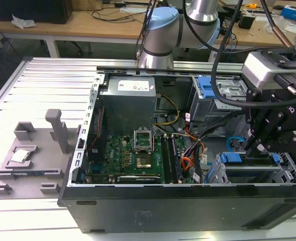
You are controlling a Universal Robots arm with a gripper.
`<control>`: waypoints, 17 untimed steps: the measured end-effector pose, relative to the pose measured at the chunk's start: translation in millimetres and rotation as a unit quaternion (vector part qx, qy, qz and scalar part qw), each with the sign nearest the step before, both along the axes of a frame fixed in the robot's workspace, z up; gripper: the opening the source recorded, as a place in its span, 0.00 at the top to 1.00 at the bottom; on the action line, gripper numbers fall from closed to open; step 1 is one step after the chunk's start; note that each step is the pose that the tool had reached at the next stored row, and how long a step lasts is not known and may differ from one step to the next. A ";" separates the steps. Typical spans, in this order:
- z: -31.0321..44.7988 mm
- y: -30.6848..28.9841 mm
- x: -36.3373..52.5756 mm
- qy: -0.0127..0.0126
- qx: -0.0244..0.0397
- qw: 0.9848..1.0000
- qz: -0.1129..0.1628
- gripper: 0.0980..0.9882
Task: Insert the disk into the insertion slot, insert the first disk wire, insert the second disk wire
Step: 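Insert the second disk wire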
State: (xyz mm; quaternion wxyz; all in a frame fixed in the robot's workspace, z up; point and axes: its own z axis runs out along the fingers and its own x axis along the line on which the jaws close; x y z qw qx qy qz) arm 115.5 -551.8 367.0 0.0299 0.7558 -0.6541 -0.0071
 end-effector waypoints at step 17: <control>-16.1 1.2 8.2 0.002 0.023 1.000 -0.020 0.93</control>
